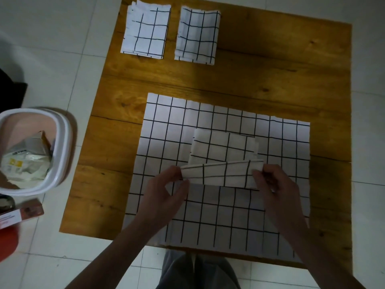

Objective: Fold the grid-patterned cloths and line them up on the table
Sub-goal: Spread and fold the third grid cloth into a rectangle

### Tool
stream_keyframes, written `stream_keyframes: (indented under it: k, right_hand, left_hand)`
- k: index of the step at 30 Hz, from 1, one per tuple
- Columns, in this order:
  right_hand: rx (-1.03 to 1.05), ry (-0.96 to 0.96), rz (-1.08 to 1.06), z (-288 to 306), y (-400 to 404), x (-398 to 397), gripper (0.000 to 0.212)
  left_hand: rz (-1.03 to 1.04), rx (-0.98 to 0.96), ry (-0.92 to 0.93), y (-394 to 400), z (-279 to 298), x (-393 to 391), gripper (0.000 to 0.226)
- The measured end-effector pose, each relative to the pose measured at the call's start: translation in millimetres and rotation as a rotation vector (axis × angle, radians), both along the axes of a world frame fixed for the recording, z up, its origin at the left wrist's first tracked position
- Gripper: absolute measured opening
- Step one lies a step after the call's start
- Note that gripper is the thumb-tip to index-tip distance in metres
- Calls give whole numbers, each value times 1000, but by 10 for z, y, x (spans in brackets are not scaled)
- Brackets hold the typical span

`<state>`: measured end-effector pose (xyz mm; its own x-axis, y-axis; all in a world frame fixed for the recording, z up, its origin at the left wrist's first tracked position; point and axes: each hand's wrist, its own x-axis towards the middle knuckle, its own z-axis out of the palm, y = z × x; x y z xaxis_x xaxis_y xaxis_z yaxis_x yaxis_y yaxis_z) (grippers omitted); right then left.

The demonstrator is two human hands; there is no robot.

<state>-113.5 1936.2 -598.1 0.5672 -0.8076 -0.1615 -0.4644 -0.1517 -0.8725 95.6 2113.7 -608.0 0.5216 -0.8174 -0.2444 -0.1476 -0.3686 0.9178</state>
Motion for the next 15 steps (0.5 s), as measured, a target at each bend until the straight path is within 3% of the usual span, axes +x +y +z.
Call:
stream_keyframes:
  k: [3,10,15]
  right_hand:
    - [-30,38,-36,-49,-34,59,8]
    - [-144,145,-108,-147,-69,178,3]
    - [-175,213,-162,-196,-133,227,9]
  left_hand:
    - [32,48,25,-93,-41,8,15]
    - [57,69,-243,-289,-119,16,6]
    - [79,129,-354,-435,-104,39,19]
